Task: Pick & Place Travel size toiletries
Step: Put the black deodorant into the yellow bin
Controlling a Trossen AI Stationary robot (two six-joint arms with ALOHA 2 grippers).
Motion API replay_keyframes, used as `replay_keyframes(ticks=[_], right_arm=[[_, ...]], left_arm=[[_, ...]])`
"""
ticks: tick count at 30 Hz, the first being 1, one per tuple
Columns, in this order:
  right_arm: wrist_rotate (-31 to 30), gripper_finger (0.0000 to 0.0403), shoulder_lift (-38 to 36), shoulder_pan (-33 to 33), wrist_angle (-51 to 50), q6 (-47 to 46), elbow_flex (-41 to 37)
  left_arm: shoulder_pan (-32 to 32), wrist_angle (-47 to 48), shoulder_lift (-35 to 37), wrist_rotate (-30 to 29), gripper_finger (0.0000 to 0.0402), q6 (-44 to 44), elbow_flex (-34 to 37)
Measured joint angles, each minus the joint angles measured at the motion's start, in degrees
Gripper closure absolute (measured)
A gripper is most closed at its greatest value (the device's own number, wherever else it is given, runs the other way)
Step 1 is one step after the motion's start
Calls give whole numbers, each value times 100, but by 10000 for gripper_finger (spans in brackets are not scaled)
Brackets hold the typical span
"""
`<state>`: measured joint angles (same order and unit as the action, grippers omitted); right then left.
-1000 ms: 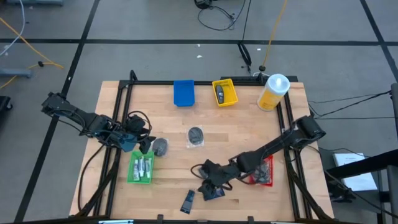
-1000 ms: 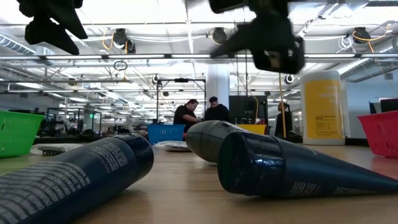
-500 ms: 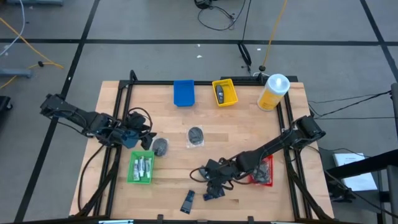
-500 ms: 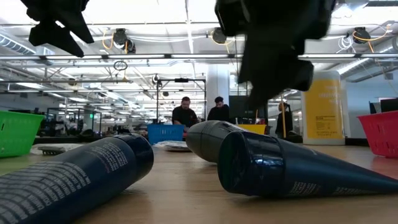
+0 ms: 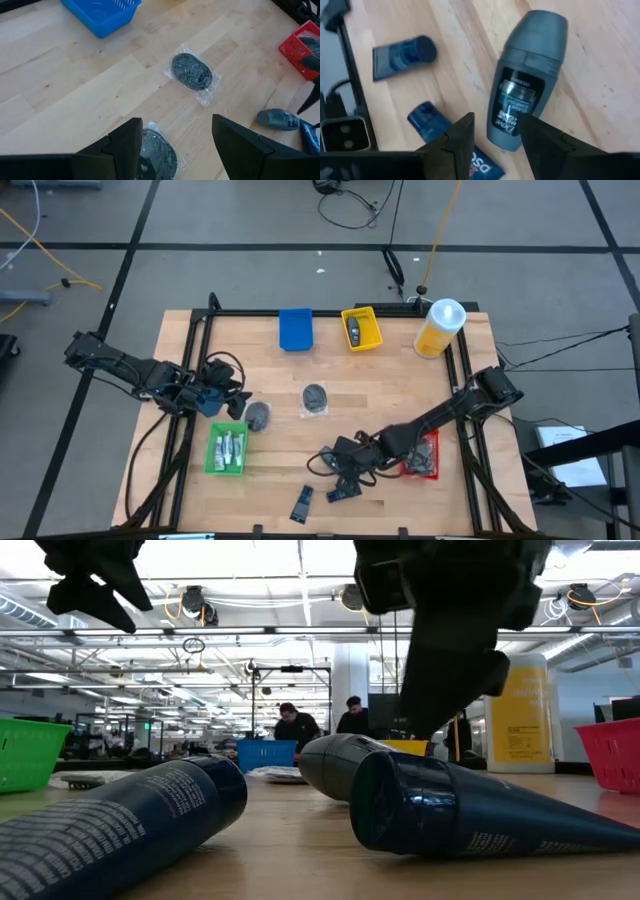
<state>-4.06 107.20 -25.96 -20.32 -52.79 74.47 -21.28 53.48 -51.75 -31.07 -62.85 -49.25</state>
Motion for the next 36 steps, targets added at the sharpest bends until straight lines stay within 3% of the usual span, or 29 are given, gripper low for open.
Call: replay_keyframes(ticks=[6, 12, 17, 31, 36], right_arm=[[646, 211, 0, 98, 32, -221, -26], [390, 155, 0, 203, 35, -609, -252], [428, 137, 14, 178, 703, -1085, -565], [-107, 180, 168, 207, 442, -1961, -710], [-176, 206, 100, 281, 169, -1531, -711]], left_arm=[[0, 1, 1, 2, 165, 1, 0], [0, 1, 0, 4, 165, 2, 0], [0, 3, 0, 4, 165, 8, 0], [0, 3, 0, 8, 165, 198, 0], [0, 1, 0, 57, 165, 263, 0]])
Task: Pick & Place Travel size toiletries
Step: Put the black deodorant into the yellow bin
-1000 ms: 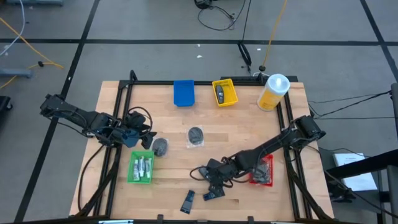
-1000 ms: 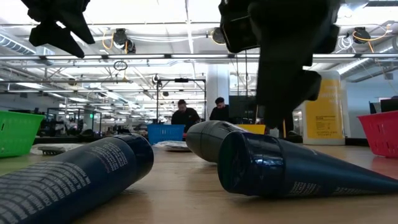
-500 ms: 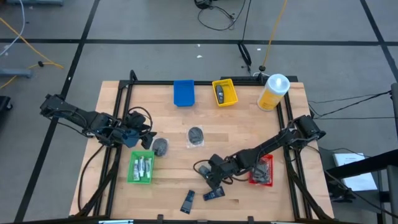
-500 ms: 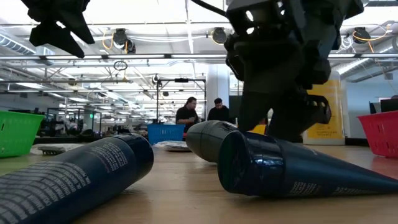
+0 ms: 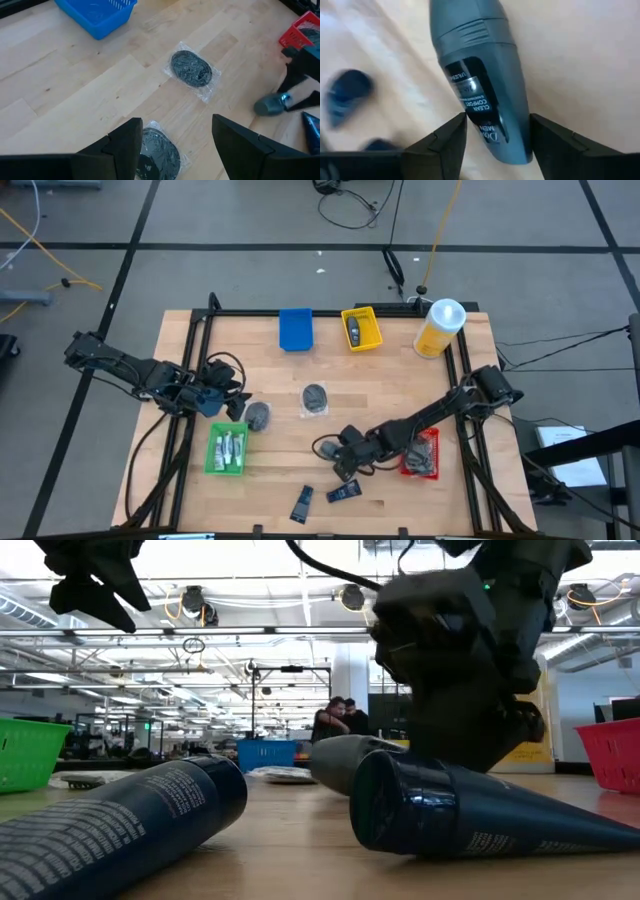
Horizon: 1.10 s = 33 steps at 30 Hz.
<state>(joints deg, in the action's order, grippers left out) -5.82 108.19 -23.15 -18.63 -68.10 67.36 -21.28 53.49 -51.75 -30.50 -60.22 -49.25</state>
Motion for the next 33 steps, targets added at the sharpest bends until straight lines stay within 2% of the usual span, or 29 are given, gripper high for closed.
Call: replay_keyframes(ticks=[9, 19, 33], right_arm=[[-7, 216, -10, 173, -42, 924, -18], [-13, 282, -47, 288, 48, 611, -280], [-7, 304, -34, 294, 59, 429, -357]], left_arm=[[0, 1, 1, 25, 165, 4, 0], [0, 1, 1, 24, 165, 272, 0], [0, 44, 0, 24, 165, 317, 0]])
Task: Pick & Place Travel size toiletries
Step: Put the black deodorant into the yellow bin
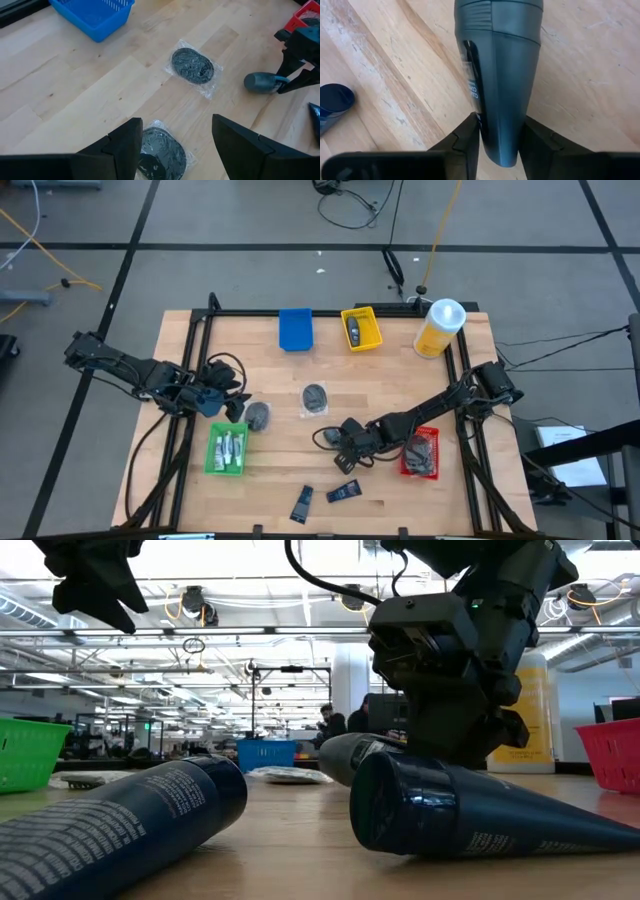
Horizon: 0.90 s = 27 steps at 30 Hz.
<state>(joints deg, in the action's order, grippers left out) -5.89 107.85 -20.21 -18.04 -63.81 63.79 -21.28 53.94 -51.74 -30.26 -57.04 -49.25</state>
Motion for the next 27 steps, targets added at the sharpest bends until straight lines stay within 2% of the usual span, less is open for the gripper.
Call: replay_keyframes(ticks=[21, 27], right_arm=[[0, 308, -448, -11, 402, -55, -25], [-455, 308, -926, 2, 414, -4, -15]], left_arm=[[4, -7, 2, 945, 165, 283, 0], [4, -20, 1, 949, 165, 273, 0]])
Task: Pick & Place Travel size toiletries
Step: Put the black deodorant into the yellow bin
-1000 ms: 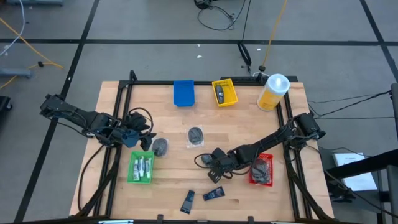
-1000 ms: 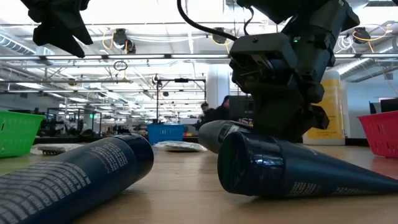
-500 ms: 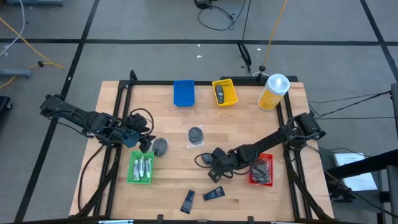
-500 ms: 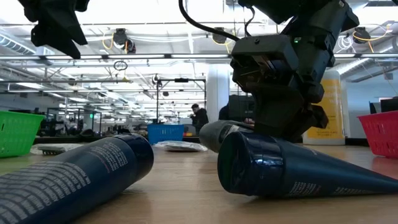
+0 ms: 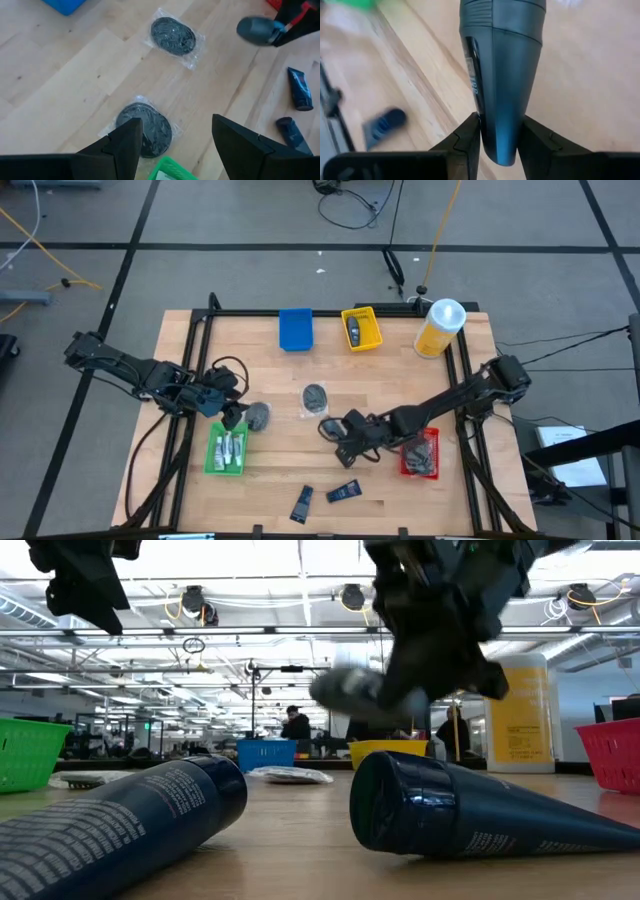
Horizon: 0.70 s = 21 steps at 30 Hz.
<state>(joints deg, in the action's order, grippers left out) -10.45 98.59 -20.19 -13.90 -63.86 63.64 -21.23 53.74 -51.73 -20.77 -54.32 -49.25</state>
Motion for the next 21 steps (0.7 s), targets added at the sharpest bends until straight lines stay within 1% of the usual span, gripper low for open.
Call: replay_keyframes(ticks=[8, 11, 14, 16, 21], right_arm=[[-793, 308, -651, 306, 5, 185, 7], [-1135, 308, -883, 510, -95, 349, 4], [-1448, 308, -1070, 789, -179, 537, 7], [-1542, 308, -1148, 1028, -151, 704, 4], [-1515, 308, -1218, 1749, -133, 1008, 7]], left_arm=[[80, -2, -1, -99, 165, 23, 0], [233, -2, 1, -136, 165, 52, 0], [463, -2, 1, -136, 165, 271, 0], [655, -2, 1, -135, 165, 443, 0], [1287, -7, 1, 6, 165, 1016, 0]])
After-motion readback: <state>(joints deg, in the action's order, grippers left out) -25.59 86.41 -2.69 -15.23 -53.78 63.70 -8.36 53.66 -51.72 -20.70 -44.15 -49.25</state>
